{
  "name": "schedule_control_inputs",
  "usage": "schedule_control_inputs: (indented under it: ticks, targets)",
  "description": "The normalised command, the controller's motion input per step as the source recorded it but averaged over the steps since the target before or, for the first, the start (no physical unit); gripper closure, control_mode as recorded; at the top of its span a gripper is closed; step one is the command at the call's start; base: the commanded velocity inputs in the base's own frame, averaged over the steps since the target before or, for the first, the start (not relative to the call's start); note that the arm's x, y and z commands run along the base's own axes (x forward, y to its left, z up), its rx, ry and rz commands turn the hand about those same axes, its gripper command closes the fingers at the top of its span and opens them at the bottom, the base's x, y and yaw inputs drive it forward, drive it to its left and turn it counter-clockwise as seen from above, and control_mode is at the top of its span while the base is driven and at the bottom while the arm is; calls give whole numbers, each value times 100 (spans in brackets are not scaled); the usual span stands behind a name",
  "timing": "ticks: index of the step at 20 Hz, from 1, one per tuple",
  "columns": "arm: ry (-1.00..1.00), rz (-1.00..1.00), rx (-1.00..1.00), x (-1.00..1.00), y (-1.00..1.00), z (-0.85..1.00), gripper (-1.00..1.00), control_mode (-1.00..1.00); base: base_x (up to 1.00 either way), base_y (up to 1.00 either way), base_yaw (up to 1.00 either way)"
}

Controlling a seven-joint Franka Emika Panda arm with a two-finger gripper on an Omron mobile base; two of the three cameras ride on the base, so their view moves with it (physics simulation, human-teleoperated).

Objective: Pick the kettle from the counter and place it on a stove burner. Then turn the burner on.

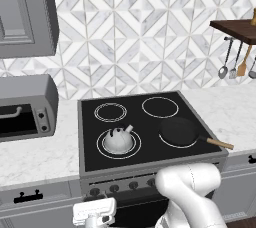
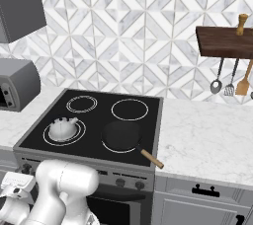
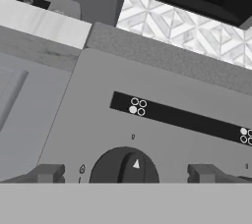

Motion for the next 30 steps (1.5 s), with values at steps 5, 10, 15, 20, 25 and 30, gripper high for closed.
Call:
schedule_control_inputs:
  ticks: [5,10,15,20,25,30]
  targets:
    - [0,0,0,0,0,0,-100,-100,0,0,0]
    - [0,0,0,0,0,0,100,-100,0,0,0]
    - [0,0,-1,3,0,0,100,-100,0,0,0]
    - [1,1,-28,14,14,-5,100,-100,0,0,0]
    - [8,2,-42,17,24,-16,100,-100,0,0,0]
    - [14,2,-45,21,31,-18,100,-100,0,0,0]
